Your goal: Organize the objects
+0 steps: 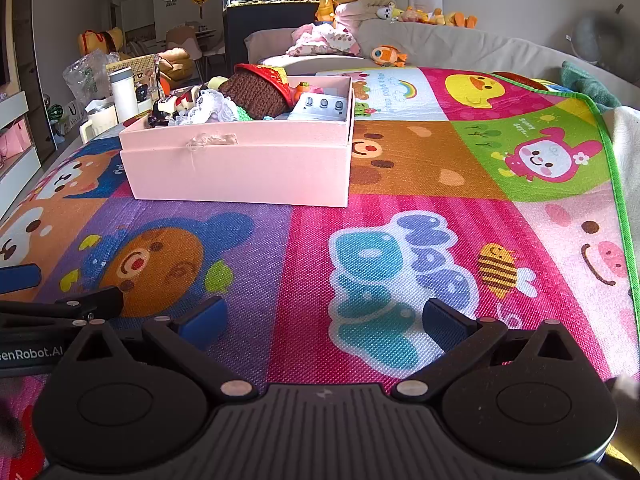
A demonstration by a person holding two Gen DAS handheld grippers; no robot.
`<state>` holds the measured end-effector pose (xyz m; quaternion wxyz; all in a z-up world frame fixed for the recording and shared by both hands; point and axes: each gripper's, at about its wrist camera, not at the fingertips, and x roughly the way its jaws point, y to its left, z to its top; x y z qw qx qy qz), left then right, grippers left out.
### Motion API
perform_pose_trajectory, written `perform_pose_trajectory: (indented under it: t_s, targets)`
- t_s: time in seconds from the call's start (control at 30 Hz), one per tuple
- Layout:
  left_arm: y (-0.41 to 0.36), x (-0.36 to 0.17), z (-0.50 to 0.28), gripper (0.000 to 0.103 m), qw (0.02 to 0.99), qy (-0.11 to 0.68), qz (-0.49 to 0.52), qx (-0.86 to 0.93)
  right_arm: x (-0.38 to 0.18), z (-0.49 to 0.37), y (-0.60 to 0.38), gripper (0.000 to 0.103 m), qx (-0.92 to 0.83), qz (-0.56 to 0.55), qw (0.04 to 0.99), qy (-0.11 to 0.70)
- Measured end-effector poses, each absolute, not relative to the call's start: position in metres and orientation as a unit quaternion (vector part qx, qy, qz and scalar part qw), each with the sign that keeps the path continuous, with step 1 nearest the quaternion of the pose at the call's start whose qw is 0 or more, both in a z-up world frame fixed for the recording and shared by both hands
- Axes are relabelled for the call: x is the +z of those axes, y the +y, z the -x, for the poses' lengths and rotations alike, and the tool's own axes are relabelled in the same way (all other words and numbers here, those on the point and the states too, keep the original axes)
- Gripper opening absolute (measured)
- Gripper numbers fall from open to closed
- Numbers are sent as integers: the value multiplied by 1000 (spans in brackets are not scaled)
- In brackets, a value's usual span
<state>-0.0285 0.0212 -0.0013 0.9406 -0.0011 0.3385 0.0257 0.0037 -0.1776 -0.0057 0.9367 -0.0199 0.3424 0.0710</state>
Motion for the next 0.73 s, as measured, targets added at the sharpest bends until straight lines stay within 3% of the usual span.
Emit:
perform_pose_trajectory:
  t_s: [0.73]
  targets:
    - [21,-1,29,103,941,339,1,26,-6,-4,-178,103,71,20,937,342]
